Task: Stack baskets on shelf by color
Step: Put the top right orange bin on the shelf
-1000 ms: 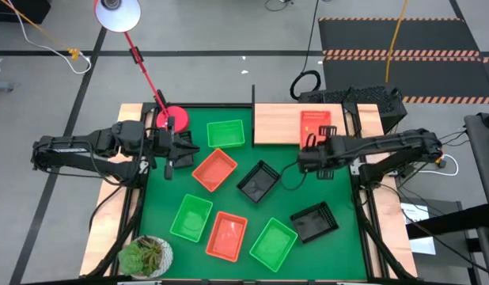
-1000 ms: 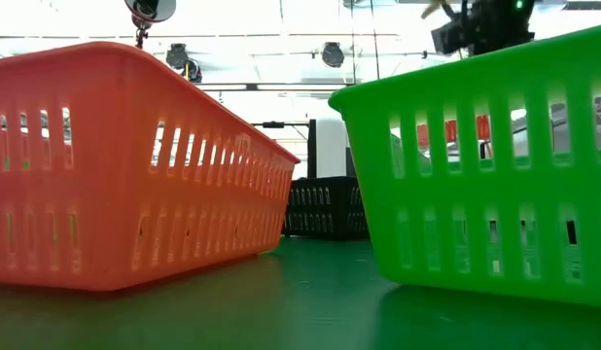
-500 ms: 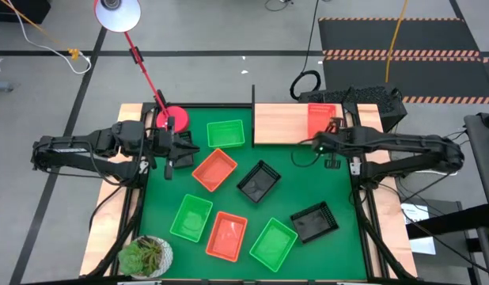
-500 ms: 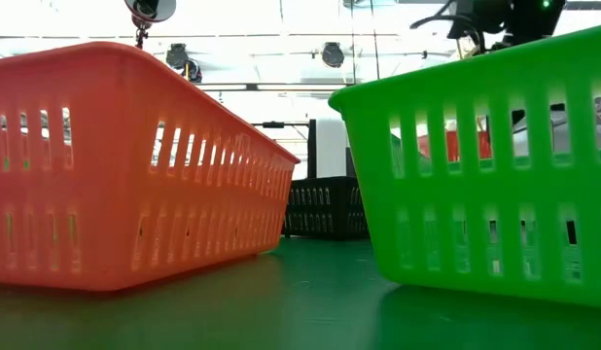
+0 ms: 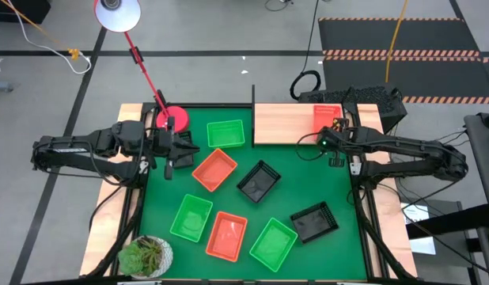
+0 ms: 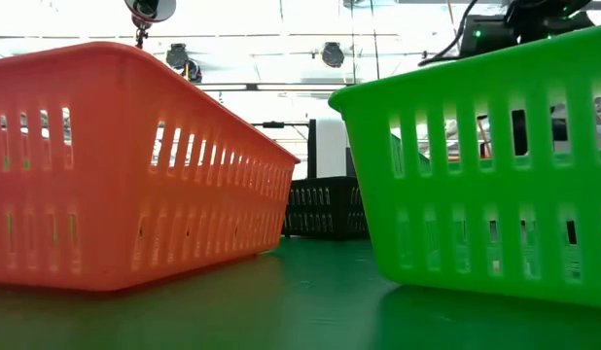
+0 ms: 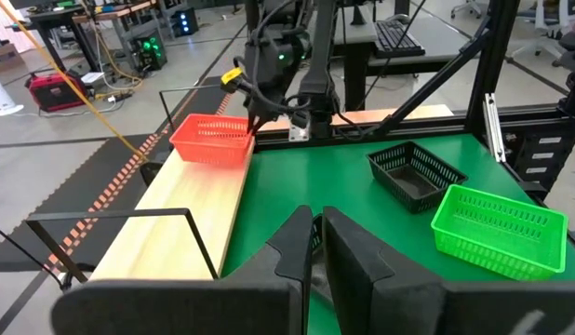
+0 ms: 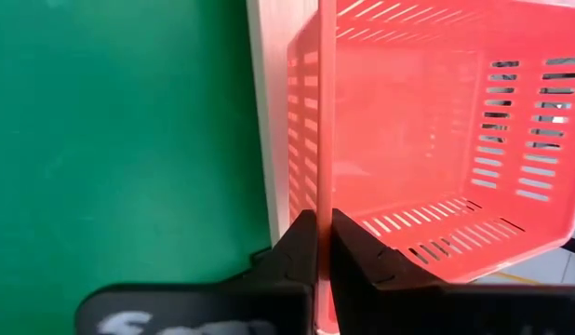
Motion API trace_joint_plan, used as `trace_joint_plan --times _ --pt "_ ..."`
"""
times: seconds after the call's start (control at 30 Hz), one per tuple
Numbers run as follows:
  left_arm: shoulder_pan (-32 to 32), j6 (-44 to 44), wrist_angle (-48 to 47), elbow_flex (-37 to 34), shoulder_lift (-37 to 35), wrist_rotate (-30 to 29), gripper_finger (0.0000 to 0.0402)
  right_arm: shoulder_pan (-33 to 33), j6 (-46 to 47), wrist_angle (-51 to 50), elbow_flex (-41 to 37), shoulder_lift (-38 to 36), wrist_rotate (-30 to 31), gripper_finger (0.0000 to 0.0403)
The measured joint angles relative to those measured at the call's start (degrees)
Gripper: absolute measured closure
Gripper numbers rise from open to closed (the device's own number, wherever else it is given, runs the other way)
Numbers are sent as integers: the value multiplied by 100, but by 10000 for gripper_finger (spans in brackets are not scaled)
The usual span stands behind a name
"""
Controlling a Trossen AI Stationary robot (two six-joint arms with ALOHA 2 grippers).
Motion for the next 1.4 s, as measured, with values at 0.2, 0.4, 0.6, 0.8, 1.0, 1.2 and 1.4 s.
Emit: trace_joint_plan --times 0.2,0.4,0.6,0.8,1.0,1.2,1.4 --pt "1 0 0 0 0 0 369 -307 -323 170 -73 0 -28 399" --pt "1 -2 0 0 0 0 369 -565 -657 287 -73 0 -451 396" --pt "0 -4 0 0 0 0 369 -756 -667 345 -73 1 -439 394" --pt "1 -7 0 0 0 0 369 -903 -644 343 -73 2 -424 393" --pt "1 -7 0 0 0 0 369 -997 -653 343 -73 2 -421 392" --pt "0 -7 0 0 0 1 369 -1002 -661 343 -73 2 -414 391" --pt "0 -7 0 0 0 0 369 -1002 -666 343 -73 2 -409 391"
